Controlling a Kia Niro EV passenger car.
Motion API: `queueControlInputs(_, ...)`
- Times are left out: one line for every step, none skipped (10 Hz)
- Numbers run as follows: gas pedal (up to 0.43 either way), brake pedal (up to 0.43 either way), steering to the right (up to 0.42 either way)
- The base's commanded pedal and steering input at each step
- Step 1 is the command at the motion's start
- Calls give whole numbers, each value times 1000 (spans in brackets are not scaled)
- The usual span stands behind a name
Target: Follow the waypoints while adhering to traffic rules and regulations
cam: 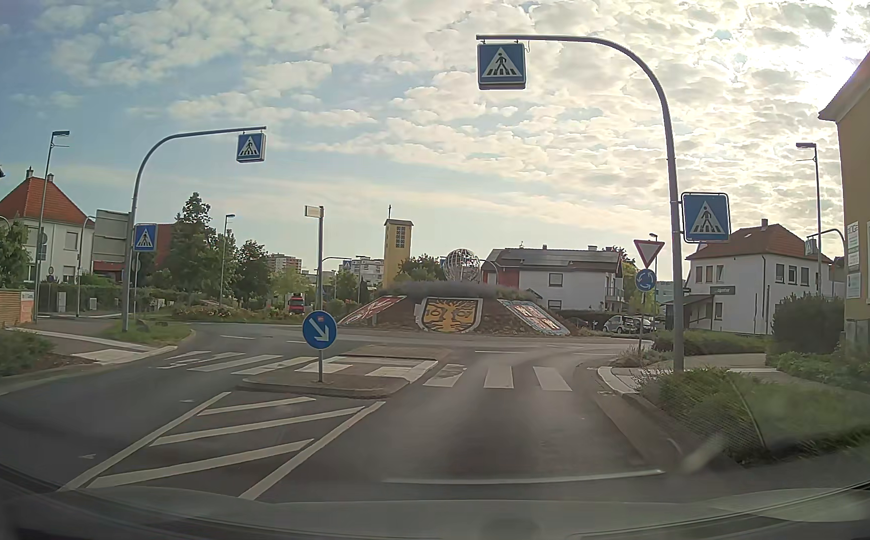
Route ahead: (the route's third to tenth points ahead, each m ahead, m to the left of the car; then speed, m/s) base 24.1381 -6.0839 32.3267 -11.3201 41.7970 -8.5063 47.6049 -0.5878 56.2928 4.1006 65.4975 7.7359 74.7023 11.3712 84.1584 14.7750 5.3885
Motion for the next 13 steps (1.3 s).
queueControlInputs(0,30,58)
queueControlInputs(0,30,56)
queueControlInputs(0,30,54)
queueControlInputs(0,30,52)
queueControlInputs(0,30,50)
queueControlInputs(0,30,47)
queueControlInputs(0,30,43)
queueControlInputs(20,30,41)
queueControlInputs(20,30,41)
queueControlInputs(20,30,41)
queueControlInputs(28,30,41)
queueControlInputs(28,30,41)
queueControlInputs(28,30,42)
